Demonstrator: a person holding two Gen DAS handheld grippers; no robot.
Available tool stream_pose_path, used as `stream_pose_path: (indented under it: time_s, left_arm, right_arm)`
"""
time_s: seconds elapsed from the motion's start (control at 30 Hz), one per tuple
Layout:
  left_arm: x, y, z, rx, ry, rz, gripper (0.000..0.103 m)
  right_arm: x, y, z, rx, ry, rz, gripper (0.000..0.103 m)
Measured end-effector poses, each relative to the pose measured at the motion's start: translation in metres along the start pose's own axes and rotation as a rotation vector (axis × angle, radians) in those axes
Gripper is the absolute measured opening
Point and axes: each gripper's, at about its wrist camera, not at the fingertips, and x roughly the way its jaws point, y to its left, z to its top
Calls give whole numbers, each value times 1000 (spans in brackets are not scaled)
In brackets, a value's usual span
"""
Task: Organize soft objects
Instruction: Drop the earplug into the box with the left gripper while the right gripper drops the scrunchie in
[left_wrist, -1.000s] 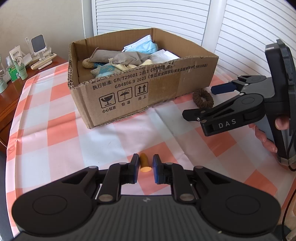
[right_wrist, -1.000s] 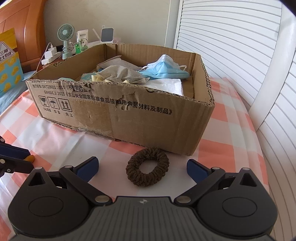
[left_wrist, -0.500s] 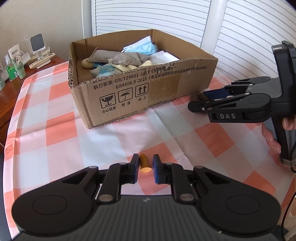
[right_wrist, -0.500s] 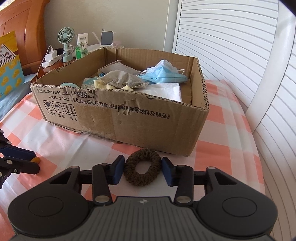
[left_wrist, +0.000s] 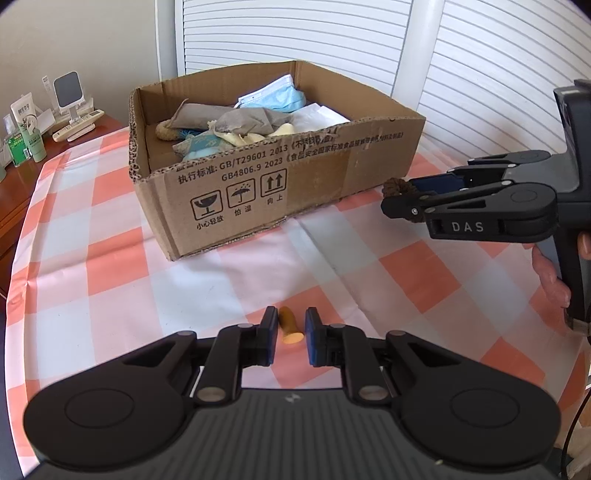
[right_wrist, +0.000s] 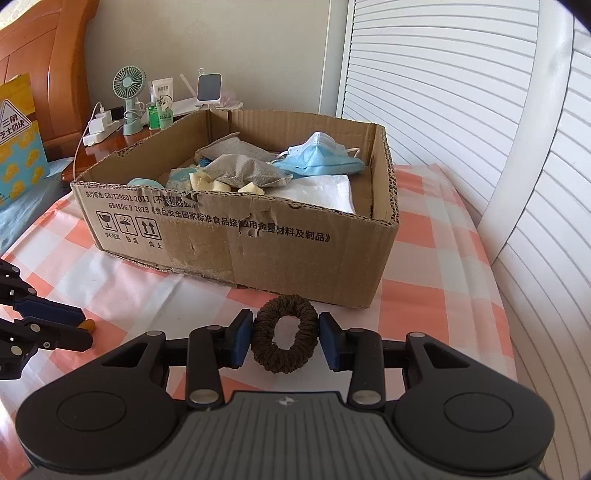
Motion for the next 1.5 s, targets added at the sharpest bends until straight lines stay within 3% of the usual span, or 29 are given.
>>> stream_pose_path:
  time_s: [0.63, 0.67, 1.13, 1.5]
  left_arm:
    - [4, -3, -2, -10, -10, 56, 14]
    - [4, -2, -2, -14, -11, 50, 8]
    - [-18, -2, 6, 28, -27, 20, 8]
    - [-51, -1, 42, 81, -93, -41, 8]
  right_arm:
    - [-2, 2, -3, 5, 1, 7, 44]
    - [-3, 2, -4, 4, 0, 7, 44]
    - [-19, 5, 0, -31, -20, 12, 44]
    - [-55, 6, 23, -97, -59, 103, 44]
